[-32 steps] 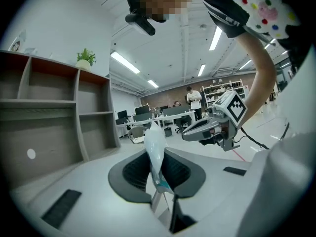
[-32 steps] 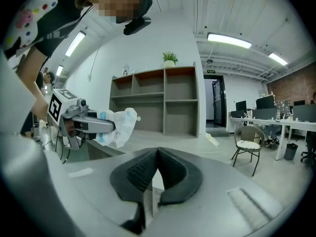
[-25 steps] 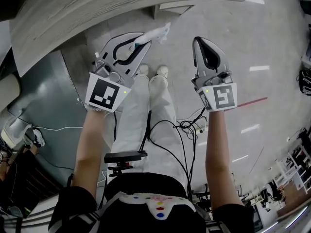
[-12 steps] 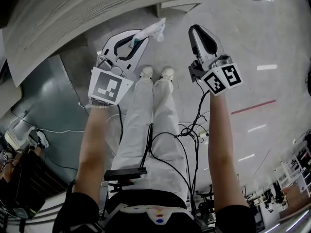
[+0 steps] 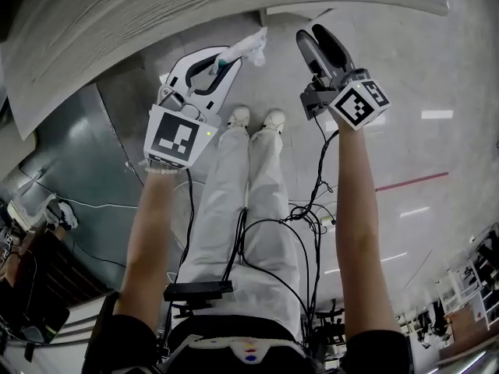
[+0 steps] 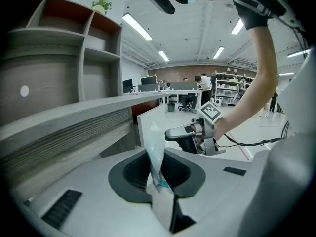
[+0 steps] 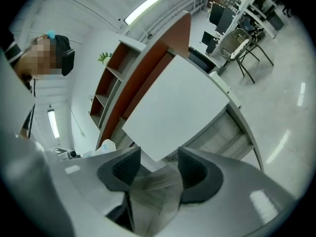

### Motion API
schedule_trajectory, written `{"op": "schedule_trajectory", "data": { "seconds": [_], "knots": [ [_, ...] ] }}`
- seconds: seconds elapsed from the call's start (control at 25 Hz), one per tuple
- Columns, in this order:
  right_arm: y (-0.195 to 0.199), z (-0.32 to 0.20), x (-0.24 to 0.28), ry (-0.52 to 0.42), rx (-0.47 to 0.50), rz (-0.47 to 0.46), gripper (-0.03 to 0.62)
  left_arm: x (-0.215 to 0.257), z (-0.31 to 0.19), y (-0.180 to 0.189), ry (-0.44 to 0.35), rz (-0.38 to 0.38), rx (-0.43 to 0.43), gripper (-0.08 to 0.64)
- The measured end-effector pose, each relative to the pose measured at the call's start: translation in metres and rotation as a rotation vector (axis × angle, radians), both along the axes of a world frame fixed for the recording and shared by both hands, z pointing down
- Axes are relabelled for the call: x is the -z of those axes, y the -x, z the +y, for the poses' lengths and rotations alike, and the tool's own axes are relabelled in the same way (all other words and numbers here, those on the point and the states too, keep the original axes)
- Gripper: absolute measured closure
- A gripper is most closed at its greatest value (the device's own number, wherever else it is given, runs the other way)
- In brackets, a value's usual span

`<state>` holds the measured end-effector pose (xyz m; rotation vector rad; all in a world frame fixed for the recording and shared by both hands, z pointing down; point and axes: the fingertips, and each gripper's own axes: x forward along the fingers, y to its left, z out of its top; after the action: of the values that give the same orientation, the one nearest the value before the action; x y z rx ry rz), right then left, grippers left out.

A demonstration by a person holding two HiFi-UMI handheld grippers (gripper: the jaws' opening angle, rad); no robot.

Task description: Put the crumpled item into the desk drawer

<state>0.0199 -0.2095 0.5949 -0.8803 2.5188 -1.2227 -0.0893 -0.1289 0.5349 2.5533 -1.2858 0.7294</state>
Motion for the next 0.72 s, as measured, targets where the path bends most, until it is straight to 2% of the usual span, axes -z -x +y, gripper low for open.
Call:
{"op": "schedule_trajectory", "data": {
  "seconds": [0.16,0.36,0.52,0.72],
  "knots": [
    [0.005,-0.013,-0.018,0.036,0.001,-0.057,0.344,-0.009,-0.004,-0.002,0.012,-0.009,-0.003,0.511],
    [0.019,-0.027,-0.023,0.086,0.021,-0.198,0.321,-0.016,-0.004,-0.001,0.034,-0.035,-0.022,0.51],
    [0.031,-0.049,-0.037,0.09,0.013,-0.283,0.314,-0.035,-0.018,0.011,0.048,-0.041,-0.028,0.51],
    [0.043,-0.06,-0.04,0.073,0.024,-0.345,0.314,-0.045,-0.029,0.024,0.057,-0.06,-0.024,0.51]
  ]
}}
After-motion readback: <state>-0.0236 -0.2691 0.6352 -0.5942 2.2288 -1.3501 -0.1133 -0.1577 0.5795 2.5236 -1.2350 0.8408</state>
